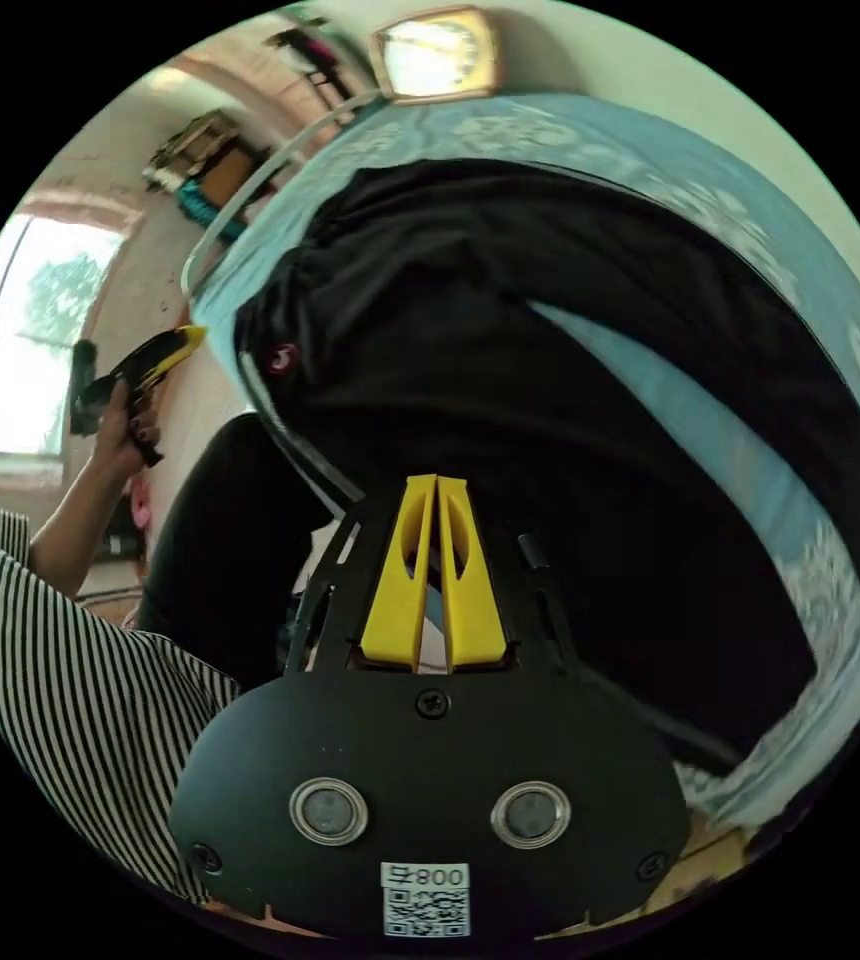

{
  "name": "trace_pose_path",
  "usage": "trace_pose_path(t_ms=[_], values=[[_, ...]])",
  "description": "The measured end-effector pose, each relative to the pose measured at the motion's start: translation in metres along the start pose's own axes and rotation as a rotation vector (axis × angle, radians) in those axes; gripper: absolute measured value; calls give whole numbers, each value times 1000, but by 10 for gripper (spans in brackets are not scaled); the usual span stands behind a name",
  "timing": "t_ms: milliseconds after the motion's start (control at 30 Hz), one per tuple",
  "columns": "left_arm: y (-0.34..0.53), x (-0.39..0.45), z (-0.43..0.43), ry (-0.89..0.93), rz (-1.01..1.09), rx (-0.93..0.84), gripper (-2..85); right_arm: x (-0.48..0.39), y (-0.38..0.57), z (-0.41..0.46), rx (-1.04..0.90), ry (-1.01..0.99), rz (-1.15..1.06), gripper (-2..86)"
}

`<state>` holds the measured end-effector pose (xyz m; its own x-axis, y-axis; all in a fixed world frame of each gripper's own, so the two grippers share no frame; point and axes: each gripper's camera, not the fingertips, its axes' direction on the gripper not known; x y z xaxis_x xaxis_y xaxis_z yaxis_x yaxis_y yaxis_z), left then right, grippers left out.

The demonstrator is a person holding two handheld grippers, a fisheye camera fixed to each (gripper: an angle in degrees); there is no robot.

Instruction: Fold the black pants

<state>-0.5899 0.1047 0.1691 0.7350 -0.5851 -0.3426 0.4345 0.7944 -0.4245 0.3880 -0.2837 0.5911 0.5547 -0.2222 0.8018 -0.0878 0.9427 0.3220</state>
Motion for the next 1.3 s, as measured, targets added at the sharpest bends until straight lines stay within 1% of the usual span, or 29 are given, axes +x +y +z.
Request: trace_pose_path(t_ms=[67,100,167,200,267,300,367,467,500,533,633,800,867,1000,1100,1233,1300], values=[[-2,50,46,70,154,-163,49,42,38,-45,1,77,188,28],[-1,62,57,84,187,-201,50,52,48,-57,9,84,235,33],[4,110,98,99,336,-335,56,92,90,-104,29,115,424,54],[6,121,108,88,370,-365,57,102,101,-117,41,123,473,58],[16,161,142,25,524,-477,59,136,144,-164,86,141,650,69],[18,169,149,-5,556,-501,59,143,154,-175,96,147,694,71],[27,193,177,-141,652,-602,54,163,188,-215,152,152,834,76],[29,216,187,-206,734,-597,34,174,208,-245,157,136,926,77],[28,219,189,-210,736,-603,31,174,208,-247,146,121,932,77],[26,225,193,-210,727,-612,27,171,209,-261,175,105,951,75],[22,238,199,-194,706,-632,16,151,204,-294,181,120,936,67],[22,266,192,-167,747,-590,9,116,194,-356,161,121,865,32],[22,270,202,-158,729,-633,10,99,200,-386,166,138,848,26],[18,277,215,-163,692,-652,18,100,212,-405,181,41,906,22],[10,289,210,-125,680,-628,29,96,215,-436,193,-22,920,21],[-9,302,190,-18,633,-523,48,87,232,-487,237,13,996,15],[-22,307,186,-19,637,-462,58,86,238,-508,277,10,1017,12]])
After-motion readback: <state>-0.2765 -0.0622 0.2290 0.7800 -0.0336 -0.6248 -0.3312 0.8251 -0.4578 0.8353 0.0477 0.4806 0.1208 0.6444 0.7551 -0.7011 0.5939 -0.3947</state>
